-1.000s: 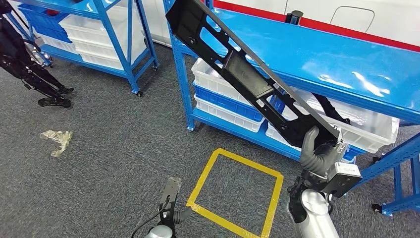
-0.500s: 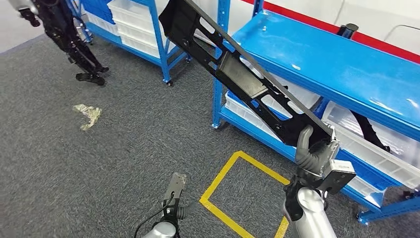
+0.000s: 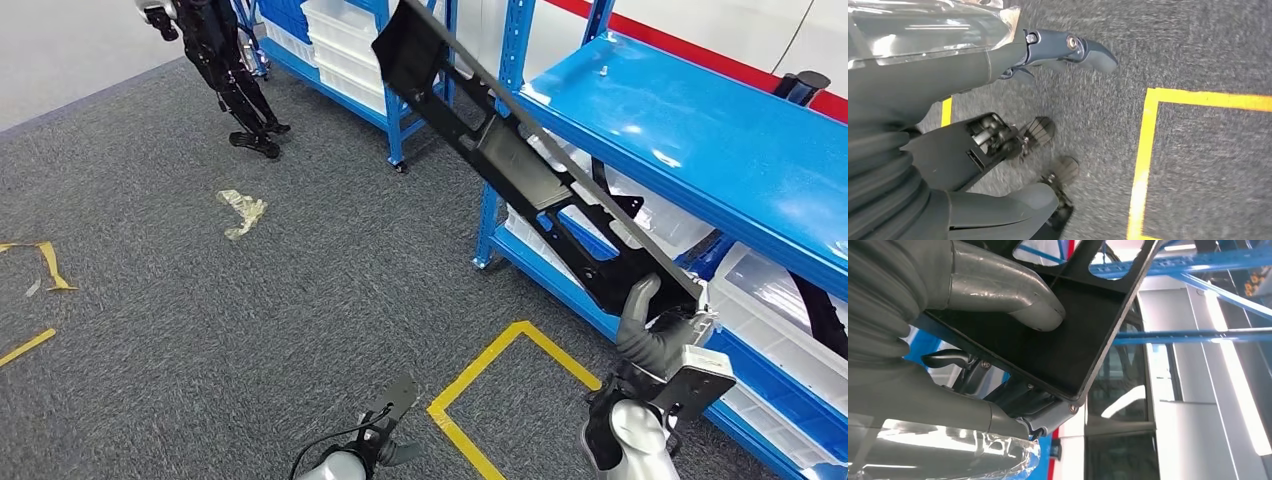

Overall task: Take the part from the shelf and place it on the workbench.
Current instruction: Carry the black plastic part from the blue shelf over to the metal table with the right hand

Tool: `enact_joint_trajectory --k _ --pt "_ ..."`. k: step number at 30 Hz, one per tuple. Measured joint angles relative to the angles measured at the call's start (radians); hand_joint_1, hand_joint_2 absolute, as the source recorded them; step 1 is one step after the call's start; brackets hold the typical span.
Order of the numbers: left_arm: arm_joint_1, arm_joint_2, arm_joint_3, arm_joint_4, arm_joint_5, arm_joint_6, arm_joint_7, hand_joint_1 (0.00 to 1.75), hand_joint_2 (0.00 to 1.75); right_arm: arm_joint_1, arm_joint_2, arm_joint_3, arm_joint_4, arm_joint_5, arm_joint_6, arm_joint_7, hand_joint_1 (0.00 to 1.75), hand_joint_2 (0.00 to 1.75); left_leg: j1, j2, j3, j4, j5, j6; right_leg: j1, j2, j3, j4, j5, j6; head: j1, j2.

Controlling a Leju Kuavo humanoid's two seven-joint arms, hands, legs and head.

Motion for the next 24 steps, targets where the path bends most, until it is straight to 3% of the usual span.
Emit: enact_joint_trajectory --k 2,3,4,5,7,8,9,11,12,14,16,18,19,20,22,24 --pt "-0.007 -0.002 -0.035 0.001 -0.028 -0.036 0.021 0.00 1.75 0.034 0.001 -0.023 -0.040 0.010 -0.019 0.000 1.75 1.75 0.005 0.025 -0.062 0.127 -0.052 -0.003 0.007 -0.029 0.000 0.000 -0.003 -0.008 -0.003 0.000" --pt "-0.011 -0.003 -0.050 0.001 -0.039 -0.051 0.029 0.00 1.75 0.049 0.002 -0.033 -0.056 0.015 -0.024 0.000 1.75 1.75 0.006 0.028 -0.076 0.157 -0.057 -0.003 0.010 -0.043 0.001 0.000 -0.005 -0.010 -0.003 0.000" --pt "-0.014 -0.004 -0.064 0.002 -0.050 -0.065 0.034 0.00 1.75 0.063 0.005 -0.044 -0.075 0.023 -0.027 0.000 1.75 1.75 0.007 0.030 -0.068 0.142 -0.042 -0.001 0.012 -0.056 0.002 0.000 -0.006 -0.011 -0.003 0.000" --pt "-0.017 -0.005 -0.077 0.002 -0.058 -0.075 0.037 0.00 1.75 0.075 0.008 -0.053 -0.092 0.030 -0.027 0.000 1.75 1.75 0.006 0.035 -0.040 0.092 -0.015 0.004 0.013 -0.068 0.003 0.000 -0.007 -0.012 -0.003 0.000" --pt "-0.023 -0.007 -0.103 0.003 -0.071 -0.092 0.040 0.00 1.75 0.093 0.015 -0.071 -0.125 0.041 -0.028 0.000 1.75 1.75 -0.003 0.071 0.037 -0.048 0.034 0.018 0.018 -0.087 0.007 0.000 -0.011 -0.012 -0.002 0.000" --pt "-0.025 -0.008 -0.114 0.003 -0.078 -0.099 0.042 0.00 1.75 0.102 0.019 -0.080 -0.139 0.047 -0.028 0.000 1.75 1.75 -0.009 0.085 0.064 -0.093 0.043 0.024 0.020 -0.095 0.008 -0.001 -0.013 -0.010 -0.002 0.000" --pt "-0.026 -0.009 -0.125 0.004 -0.087 -0.109 0.044 0.00 1.75 0.113 0.023 -0.090 -0.153 0.053 -0.028 0.000 1.75 1.75 -0.015 0.092 0.077 -0.116 0.044 0.029 0.022 -0.103 0.009 -0.001 -0.014 -0.007 -0.002 0.000" --pt "-0.028 -0.009 -0.151 0.008 -0.108 -0.134 0.052 0.00 1.75 0.140 0.033 -0.116 -0.181 0.064 -0.028 0.000 1.75 1.75 -0.023 0.071 0.081 -0.124 0.046 0.036 0.023 -0.125 0.014 -0.005 -0.016 0.002 -0.002 0.000" --pt "-0.029 -0.009 -0.164 0.010 -0.117 -0.146 0.058 0.00 1.75 0.154 0.038 -0.130 -0.197 0.066 -0.028 0.000 1.75 1.75 -0.022 0.059 0.085 -0.131 0.051 0.040 0.022 -0.121 0.015 -0.002 -0.021 0.007 -0.002 0.000" --pt "-0.033 -0.011 -0.186 0.012 -0.124 -0.161 0.071 0.00 1.75 0.180 0.042 -0.152 -0.224 0.062 -0.028 0.000 1.75 1.75 -0.014 0.036 0.094 -0.146 0.060 0.051 0.020 -0.071 -0.006 0.045 -0.047 0.009 -0.002 0.000" --pt "-0.034 -0.012 -0.196 0.013 -0.108 -0.160 0.084 0.00 1.75 0.202 0.041 -0.165 -0.241 0.057 -0.028 0.000 1.75 1.75 -0.008 0.013 0.097 -0.151 0.064 0.055 0.017 -0.012 -0.068 0.167 -0.097 0.005 0.001 0.000" --pt "-0.033 -0.012 -0.194 0.014 -0.070 -0.135 0.089 0.00 1.75 0.222 0.039 -0.164 -0.249 0.068 -0.028 0.000 1.75 1.75 -0.007 -0.015 0.096 -0.150 0.065 0.055 0.015 0.002 -0.124 0.269 -0.124 0.011 0.004 0.000" --pt "-0.032 -0.012 -0.190 0.014 -0.045 -0.114 0.089 0.00 1.75 0.229 0.039 -0.156 -0.252 0.079 -0.028 0.000 1.75 1.75 -0.005 -0.030 0.096 -0.149 0.066 0.053 0.013 0.003 -0.128 0.270 -0.116 0.019 0.004 0.000" --pt "-0.030 -0.011 -0.183 0.015 -0.017 -0.088 0.089 0.00 1.75 0.233 0.038 -0.141 -0.254 0.091 -0.028 0.000 1.75 1.75 -0.003 -0.045 0.096 -0.147 0.066 0.050 0.009 0.006 -0.110 0.229 -0.093 0.031 0.004 0.000" --pt "-0.025 -0.010 -0.157 0.017 0.050 -0.022 0.087 0.00 1.75 0.224 0.036 -0.084 -0.248 0.102 -0.026 0.000 1.75 1.75 0.001 -0.070 0.091 -0.137 0.064 0.038 -0.003 0.040 -0.043 0.090 -0.037 0.054 0.005 0.000" --pt "-0.019 -0.008 -0.121 0.020 0.114 0.045 0.089 0.00 1.75 0.190 0.033 -0.001 -0.221 0.095 -0.019 0.000 1.75 1.75 0.000 -0.086 0.082 -0.126 0.062 0.025 -0.009 0.068 -0.003 0.012 -0.010 0.050 0.006 0.000"
